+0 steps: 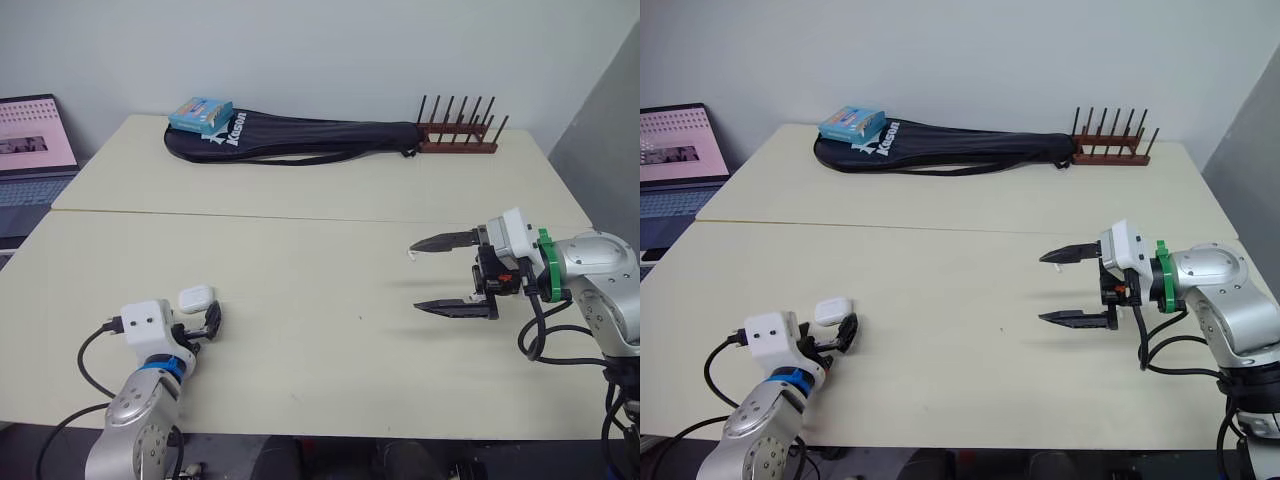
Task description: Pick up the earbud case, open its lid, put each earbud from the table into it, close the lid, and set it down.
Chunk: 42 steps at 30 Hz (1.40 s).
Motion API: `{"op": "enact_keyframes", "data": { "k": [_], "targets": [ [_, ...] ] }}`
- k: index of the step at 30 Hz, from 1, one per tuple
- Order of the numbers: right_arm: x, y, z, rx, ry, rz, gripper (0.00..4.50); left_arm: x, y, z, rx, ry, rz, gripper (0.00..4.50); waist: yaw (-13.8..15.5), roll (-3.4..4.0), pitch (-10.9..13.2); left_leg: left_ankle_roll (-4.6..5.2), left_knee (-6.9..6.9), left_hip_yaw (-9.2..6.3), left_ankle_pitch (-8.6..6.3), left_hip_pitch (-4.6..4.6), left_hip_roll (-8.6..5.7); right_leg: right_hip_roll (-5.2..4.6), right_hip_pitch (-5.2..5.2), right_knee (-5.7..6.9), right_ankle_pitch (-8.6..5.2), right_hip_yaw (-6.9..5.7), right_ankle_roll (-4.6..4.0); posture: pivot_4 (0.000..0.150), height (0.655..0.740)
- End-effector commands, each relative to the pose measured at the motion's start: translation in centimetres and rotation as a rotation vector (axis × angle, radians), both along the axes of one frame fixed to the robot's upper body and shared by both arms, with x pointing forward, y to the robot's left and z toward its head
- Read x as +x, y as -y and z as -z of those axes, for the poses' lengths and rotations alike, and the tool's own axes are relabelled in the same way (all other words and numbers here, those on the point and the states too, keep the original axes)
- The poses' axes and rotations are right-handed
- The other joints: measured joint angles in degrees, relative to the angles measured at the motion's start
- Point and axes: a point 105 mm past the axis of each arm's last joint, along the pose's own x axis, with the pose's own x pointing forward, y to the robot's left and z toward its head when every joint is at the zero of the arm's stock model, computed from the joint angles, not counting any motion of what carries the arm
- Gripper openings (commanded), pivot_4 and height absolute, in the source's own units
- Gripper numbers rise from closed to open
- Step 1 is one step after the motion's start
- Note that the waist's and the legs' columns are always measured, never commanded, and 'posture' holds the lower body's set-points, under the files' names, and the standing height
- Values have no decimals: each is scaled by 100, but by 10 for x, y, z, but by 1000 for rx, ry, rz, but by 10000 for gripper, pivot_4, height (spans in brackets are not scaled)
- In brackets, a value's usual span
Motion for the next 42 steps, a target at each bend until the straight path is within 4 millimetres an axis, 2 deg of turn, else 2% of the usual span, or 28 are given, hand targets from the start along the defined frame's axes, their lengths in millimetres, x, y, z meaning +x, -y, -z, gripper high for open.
{"op": "enact_keyframes", "data": {
  "k": [1,9,12,16,20,24,26,27,29,32,36,42],
  "targets": [
    [-5,-7,-11,10,31,-59,44761,6,-2,13,-17,-74,-8,45000,7,5,-3,0,0,0,0,0,0,0,0,0,0,0,0,1500,7087],
    [-4,-9,-12,-1,33,-78,44761,22,4,17,-28,-155,43,45000,11,28,-16,0,0,-4,0,5,-2,-1,6,3,0,-2,0,1500,7087],
    [-4,-9,-13,-1,33,-80,45000,21,8,20,-30,-188,70,39265,11,38,-22,0,0,-6,0,5,-2,-1,6,3,0,-3,0,1500,7087],
    [-5,-9,-14,1,35,-79,45000,16,11,24,-22,-226,81,28510,11,44,-25,-1,0,-3,0,5,-4,-3,7,-1,0,0,0,1500,7087],
    [-5,-10,-14,4,39,-74,45000,7,14,28,-18,-261,88,28327,0,46,-26,-1,-2,1,0,4,-4,-4,7,-9,-1,3,1,1500,7087],
    [-5,-10,-13,5,41,-62,45000,8,18,25,-10,-231,130,28327,-1,48,-28,-1,-6,5,0,-1,-3,-7,7,-26,-1,7,1,1500,7087],
    [-4,-8,-12,4,32,-31,45000,14,31,9,24,-136,230,28327,0,47,-27,-1,-7,5,0,-4,-4,-8,7,-31,-1,5,1,1500,7087],
    [-2,-7,-11,1,13,-1,45000,16,44,-1,69,-72,323,28327,4,48,-27,-1,-7,4,0,-7,-4,-9,6,-33,0,4,1,1500,7087],
    [0,-1,-2,-22,-64,73,45000,14,84,-27,169,107,594,28327,42,47,-27,-1,-7,-2,0,-18,-4,-13,1,-38,0,-3,1,1500,7087],
    [-5,4,10,-44,-205,165,45000,-4,137,-37,206,251,948,28327,83,44,-24,-2,-2,-9,1,-45,-2,-24,-9,-53,2,-10,-2,1500,7087],
    [-17,-3,17,1,-407,229,45000,-21,175,-32,276,355,1230,28327,47,49,-24,0,-10,1,0,-45,-5,-16,-10,-69,5,-4,-3,1500,7087],
    [-29,-10,32,9,-623,288,45000,-24,199,-41,372,536,1387,28327,-6,48,-23,1,-17,-8,-1,-47,4,2,-13,-70,5,-8,-3,1500,7087]
  ]
}}
